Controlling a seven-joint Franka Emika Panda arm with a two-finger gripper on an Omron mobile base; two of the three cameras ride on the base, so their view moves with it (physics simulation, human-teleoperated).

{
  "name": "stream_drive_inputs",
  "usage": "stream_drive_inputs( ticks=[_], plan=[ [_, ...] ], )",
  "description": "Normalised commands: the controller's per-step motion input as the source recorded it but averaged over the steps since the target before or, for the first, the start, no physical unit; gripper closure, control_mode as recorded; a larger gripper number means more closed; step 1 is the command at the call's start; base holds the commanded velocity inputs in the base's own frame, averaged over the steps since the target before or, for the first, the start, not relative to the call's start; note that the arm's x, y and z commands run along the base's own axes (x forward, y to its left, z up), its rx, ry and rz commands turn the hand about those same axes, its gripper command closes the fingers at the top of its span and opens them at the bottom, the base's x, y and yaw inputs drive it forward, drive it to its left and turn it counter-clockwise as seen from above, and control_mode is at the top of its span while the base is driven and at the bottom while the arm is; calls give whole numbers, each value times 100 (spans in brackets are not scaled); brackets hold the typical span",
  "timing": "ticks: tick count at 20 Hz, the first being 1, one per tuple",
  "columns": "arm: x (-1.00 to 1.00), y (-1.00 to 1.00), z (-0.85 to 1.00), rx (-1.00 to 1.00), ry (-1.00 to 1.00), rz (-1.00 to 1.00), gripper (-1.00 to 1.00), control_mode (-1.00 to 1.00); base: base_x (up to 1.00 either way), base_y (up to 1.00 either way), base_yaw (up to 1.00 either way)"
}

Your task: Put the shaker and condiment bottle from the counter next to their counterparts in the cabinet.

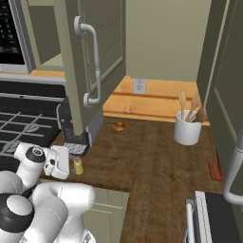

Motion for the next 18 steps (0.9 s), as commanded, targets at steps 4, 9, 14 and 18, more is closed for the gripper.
stream_drive_inputs(
  ticks=[4, 9, 14, 18],
  plan=[
    [6, -6, 0, 0, 0, 0, -100, -100, 0, 0, 0],
    [1, -15, 0, 0, 0, 0, -100, -100, 0, 0, 0],
    [8, -24, 0, 0, 1, 0, -100, -100, 0, 0, 0],
    [23, -30, 0, 0, 2, 0, 100, -100, 0, 0, 0]
  ],
)
